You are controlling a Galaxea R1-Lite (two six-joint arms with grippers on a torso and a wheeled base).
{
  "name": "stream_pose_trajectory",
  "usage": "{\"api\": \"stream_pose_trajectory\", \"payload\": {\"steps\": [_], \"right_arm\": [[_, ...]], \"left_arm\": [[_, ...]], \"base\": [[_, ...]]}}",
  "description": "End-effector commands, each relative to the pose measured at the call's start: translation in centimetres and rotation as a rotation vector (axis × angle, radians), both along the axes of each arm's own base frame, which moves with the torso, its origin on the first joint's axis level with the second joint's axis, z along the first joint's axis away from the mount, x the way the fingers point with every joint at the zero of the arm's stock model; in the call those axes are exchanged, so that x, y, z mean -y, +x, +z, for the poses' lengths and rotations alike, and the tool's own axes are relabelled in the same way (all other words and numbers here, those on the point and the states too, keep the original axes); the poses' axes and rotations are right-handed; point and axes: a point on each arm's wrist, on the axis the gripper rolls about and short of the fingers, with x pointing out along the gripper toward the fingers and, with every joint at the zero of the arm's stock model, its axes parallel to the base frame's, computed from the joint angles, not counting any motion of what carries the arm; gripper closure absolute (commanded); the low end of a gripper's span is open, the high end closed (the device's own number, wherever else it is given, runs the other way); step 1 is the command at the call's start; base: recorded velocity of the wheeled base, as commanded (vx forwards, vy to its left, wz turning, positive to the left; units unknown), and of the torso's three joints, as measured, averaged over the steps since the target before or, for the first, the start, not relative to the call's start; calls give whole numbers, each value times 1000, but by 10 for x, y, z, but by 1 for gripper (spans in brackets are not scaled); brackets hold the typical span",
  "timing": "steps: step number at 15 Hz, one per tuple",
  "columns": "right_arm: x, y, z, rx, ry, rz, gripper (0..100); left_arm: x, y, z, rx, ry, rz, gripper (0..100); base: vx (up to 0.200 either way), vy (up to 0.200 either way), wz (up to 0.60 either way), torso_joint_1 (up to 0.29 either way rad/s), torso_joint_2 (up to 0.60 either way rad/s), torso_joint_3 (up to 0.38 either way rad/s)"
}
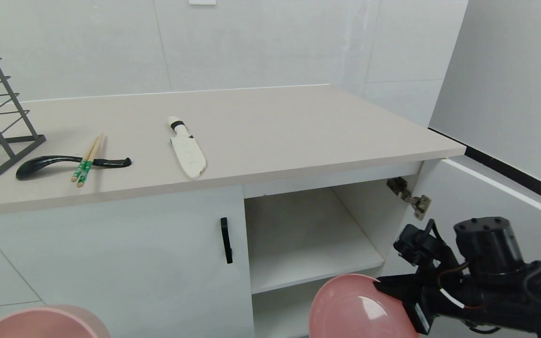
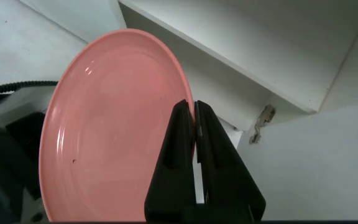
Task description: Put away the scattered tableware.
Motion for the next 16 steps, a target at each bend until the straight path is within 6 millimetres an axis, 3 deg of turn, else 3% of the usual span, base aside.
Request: {"api": "stream_pose_trajectory", "payload": {"steps": [1, 6, 14, 16], "right_arm": [[-11, 21, -33, -72, -23, 7, 100], [-21, 38, -47, -88, -13, 4, 100], [-50, 52, -88, -97, 98, -36, 100], [-53, 56, -90, -83, 113, -40, 100]], "left_arm": [[0, 0, 0, 4, 9, -7, 100], [0, 0, 0, 4, 9, -9, 100], [0, 0, 0, 4, 6, -7, 100], [0, 0, 0, 4, 6, -7, 100]], "base": [[0, 0, 0, 0, 0, 0], [0, 0, 0, 0, 0, 0], [0, 0, 0, 0, 0, 0], [0, 0, 0, 0, 0, 0]]}}
